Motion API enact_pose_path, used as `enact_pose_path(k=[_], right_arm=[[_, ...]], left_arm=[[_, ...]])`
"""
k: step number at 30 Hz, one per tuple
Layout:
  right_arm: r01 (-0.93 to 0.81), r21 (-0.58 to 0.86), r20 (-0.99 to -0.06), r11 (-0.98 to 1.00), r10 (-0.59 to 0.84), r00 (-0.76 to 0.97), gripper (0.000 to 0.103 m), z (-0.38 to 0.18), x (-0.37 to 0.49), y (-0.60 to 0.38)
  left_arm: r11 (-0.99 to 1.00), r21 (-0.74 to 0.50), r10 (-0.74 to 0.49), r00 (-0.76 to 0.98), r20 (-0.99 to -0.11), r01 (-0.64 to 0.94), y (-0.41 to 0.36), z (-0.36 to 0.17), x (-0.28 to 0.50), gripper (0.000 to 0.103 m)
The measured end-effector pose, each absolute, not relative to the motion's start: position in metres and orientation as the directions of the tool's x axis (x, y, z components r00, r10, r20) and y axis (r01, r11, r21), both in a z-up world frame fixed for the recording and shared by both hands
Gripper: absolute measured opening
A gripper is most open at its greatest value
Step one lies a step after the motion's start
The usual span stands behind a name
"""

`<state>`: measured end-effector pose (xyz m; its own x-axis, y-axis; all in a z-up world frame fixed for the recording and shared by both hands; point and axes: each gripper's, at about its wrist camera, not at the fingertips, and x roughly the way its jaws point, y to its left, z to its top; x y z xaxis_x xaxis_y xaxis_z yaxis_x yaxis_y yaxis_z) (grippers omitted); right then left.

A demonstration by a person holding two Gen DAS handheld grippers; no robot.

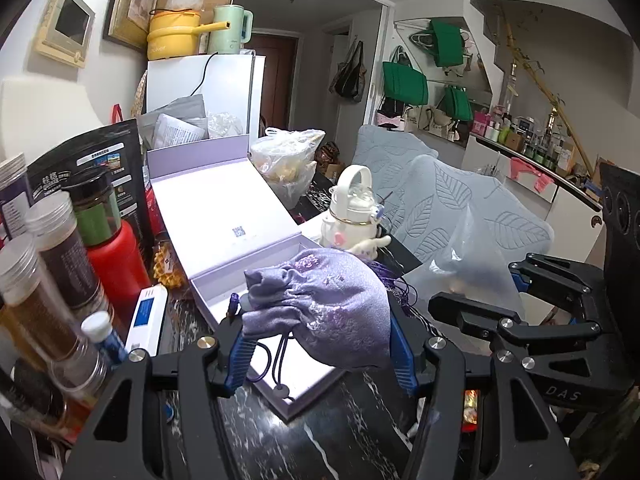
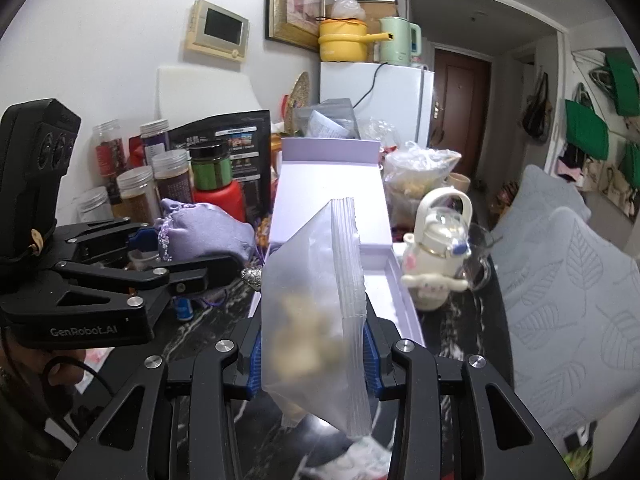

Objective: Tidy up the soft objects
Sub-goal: 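Carry the lavender pouch and clear zip bag with both tools over the lavender gift box, then lower both items into the gift box and open both tools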

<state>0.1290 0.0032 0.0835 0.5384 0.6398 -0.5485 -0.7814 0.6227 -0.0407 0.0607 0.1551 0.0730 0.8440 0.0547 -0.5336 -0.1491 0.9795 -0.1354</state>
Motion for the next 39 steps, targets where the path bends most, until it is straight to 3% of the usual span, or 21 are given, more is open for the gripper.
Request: enact_pose_path(k=[16,39], right_arm=[[-0.789,-0.085,-0.581,0.608,0.613,0.535,0.038,0.078,0.197,0.043],[-0.771,-0.118,-0.649,0.626,0.539,0.537,0.038,0.036,0.279,0.091]], left_arm=[[0.98,-0.11,0.079,0.825,-0.559,-0.168,0.189,0.065,0.126,0.057],[0.967,-0.066,0.141,0.735,-0.663,-0.244,0.234,0.008,0.213,0.057]])
